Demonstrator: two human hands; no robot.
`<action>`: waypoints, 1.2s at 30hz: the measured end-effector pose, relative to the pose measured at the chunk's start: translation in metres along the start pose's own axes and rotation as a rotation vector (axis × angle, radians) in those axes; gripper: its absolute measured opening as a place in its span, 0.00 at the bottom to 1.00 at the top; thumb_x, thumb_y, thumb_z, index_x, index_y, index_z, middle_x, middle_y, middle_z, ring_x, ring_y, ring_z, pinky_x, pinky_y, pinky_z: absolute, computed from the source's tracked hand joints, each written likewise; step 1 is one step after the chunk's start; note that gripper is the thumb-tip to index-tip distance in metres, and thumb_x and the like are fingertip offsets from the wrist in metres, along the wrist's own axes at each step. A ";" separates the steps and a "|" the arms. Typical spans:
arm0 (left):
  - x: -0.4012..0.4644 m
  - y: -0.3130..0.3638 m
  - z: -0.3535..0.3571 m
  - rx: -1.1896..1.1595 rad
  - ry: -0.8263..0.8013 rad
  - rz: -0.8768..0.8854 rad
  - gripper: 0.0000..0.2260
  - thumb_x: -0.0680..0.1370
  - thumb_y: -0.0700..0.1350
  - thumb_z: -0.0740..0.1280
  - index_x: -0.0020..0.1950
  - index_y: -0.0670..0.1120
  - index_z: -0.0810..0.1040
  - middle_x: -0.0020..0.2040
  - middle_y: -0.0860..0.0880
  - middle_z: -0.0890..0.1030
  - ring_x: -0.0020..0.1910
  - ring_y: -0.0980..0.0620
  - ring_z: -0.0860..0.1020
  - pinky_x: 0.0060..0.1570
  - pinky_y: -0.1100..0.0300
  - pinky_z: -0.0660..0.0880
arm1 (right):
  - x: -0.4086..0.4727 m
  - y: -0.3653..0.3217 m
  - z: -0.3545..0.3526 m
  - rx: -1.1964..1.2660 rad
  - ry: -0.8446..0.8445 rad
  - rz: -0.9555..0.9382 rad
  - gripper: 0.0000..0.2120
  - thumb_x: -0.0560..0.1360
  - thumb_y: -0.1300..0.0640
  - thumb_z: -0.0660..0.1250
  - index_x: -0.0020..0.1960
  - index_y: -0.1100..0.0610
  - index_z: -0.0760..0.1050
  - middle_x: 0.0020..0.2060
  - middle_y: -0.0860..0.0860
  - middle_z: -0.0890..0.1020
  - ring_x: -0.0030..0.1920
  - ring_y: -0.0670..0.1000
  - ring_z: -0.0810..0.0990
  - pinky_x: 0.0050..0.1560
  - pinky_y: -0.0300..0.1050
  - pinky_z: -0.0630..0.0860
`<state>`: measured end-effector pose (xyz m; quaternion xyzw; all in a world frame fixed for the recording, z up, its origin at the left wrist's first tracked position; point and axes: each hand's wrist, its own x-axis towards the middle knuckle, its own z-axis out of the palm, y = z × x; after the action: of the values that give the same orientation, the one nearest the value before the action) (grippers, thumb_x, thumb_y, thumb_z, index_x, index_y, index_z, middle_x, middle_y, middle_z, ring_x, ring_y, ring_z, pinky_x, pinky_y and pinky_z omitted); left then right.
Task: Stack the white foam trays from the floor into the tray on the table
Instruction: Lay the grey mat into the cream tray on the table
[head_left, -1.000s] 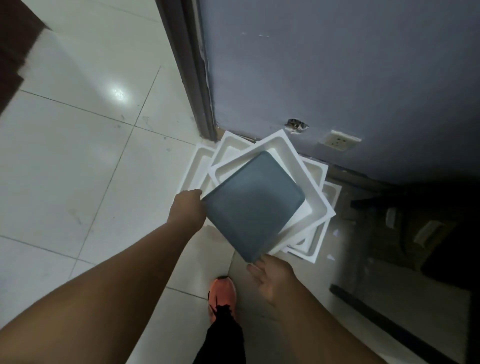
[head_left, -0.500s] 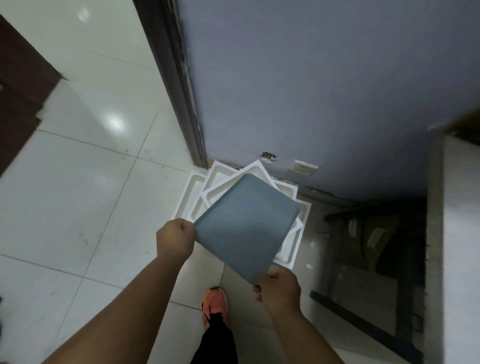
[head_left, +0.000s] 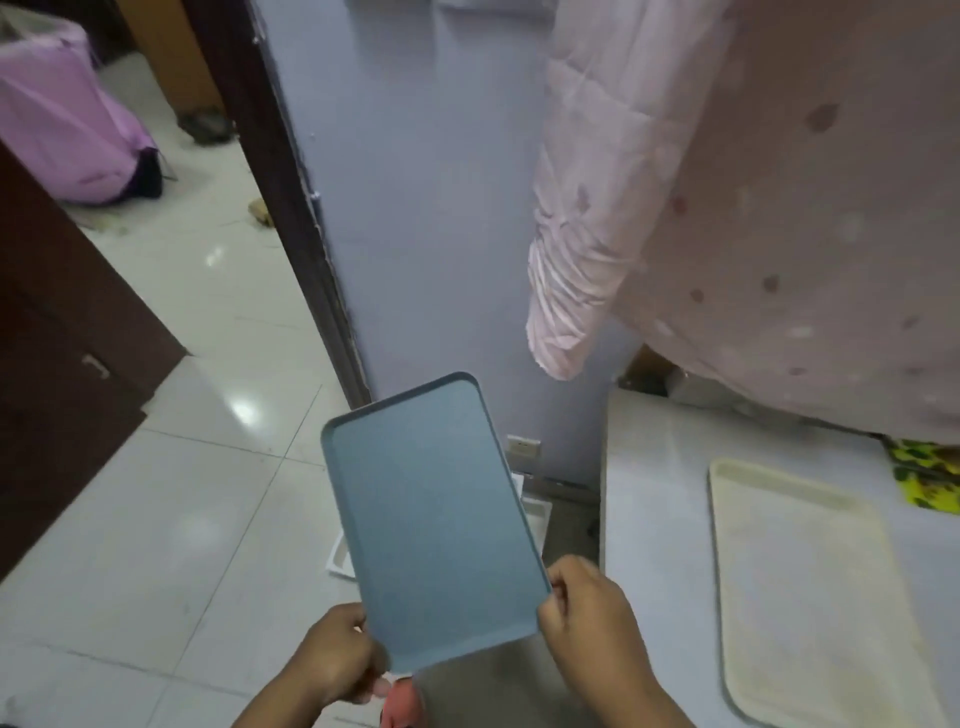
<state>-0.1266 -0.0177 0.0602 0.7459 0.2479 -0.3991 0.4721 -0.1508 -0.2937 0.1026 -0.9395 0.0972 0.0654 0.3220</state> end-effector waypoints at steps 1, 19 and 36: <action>-0.018 0.000 0.015 0.030 -0.017 0.013 0.14 0.62 0.35 0.65 0.46 0.38 0.83 0.31 0.39 0.82 0.29 0.41 0.80 0.29 0.58 0.72 | -0.015 0.012 -0.013 -0.003 -0.014 0.014 0.06 0.70 0.58 0.64 0.39 0.50 0.67 0.38 0.46 0.73 0.40 0.52 0.75 0.40 0.48 0.71; -0.116 0.117 0.316 0.535 -0.012 0.307 0.04 0.73 0.39 0.69 0.47 0.43 0.78 0.42 0.43 0.86 0.34 0.49 0.84 0.25 0.65 0.74 | -0.138 0.264 -0.181 0.123 0.329 0.404 0.17 0.73 0.69 0.65 0.32 0.55 0.65 0.27 0.52 0.72 0.29 0.50 0.69 0.30 0.43 0.67; -0.063 0.132 0.380 0.682 -0.032 0.249 0.12 0.71 0.45 0.77 0.50 0.39 0.83 0.38 0.44 0.84 0.34 0.48 0.84 0.31 0.61 0.79 | -0.112 0.339 -0.176 0.191 0.287 0.579 0.09 0.77 0.68 0.62 0.42 0.62 0.79 0.36 0.55 0.81 0.36 0.51 0.78 0.35 0.40 0.72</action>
<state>-0.2007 -0.4169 0.0894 0.8785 0.0003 -0.4101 0.2449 -0.3252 -0.6488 0.0610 -0.8381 0.4099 0.0115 0.3597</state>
